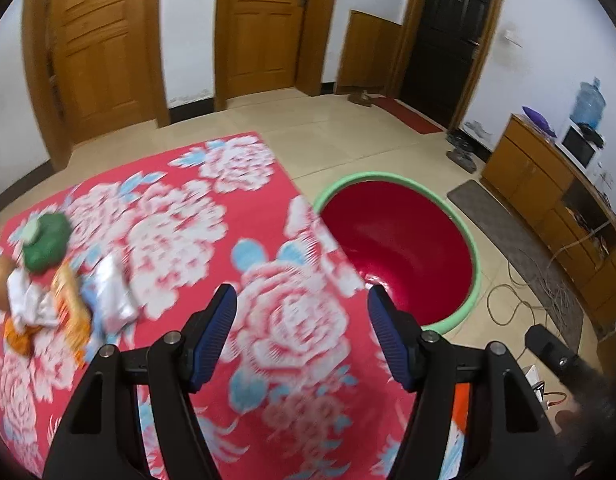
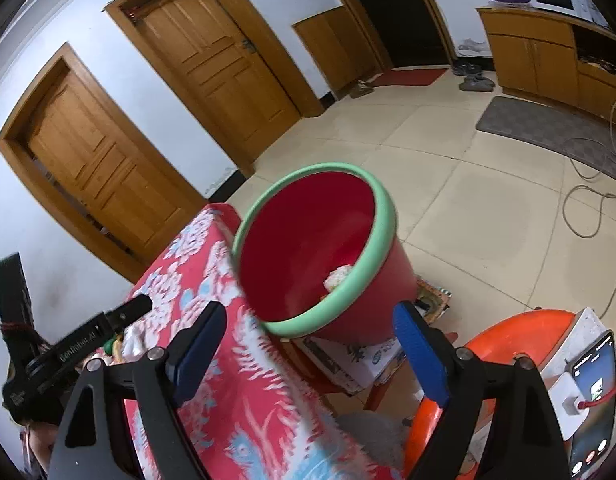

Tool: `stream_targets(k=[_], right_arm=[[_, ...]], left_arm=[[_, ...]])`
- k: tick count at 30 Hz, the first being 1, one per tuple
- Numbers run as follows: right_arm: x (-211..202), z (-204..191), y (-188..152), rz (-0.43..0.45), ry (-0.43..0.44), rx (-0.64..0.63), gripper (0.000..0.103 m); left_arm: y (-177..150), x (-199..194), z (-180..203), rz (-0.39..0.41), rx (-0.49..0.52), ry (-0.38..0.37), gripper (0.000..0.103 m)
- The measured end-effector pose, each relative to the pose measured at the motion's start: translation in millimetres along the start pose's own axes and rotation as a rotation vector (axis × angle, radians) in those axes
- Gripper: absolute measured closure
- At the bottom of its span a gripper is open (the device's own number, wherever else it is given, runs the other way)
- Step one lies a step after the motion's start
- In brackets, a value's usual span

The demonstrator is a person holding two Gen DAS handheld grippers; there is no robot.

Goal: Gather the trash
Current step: 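Move both empty grippers back over the table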

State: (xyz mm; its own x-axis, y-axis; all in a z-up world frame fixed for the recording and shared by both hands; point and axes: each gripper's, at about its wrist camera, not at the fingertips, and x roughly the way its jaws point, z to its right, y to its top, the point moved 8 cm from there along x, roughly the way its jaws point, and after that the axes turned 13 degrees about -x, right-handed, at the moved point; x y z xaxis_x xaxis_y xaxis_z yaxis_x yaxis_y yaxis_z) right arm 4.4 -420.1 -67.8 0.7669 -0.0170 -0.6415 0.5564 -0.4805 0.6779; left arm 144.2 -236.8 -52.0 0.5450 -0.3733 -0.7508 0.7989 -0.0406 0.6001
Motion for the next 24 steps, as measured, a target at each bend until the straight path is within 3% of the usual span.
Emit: stream_targets(k=[13, 24], right_arm=[[-17, -51, -5, -0.013, 0.085, -0.079, 0.016], [-19, -129, 2, -0.027, 0.174, -0.220, 0.016]], left_arm=[[-6, -52, -82, 0.077, -0.115, 0.086, 0.035], [-5, -93, -166, 0.139, -0.236, 0.189, 0.035]])
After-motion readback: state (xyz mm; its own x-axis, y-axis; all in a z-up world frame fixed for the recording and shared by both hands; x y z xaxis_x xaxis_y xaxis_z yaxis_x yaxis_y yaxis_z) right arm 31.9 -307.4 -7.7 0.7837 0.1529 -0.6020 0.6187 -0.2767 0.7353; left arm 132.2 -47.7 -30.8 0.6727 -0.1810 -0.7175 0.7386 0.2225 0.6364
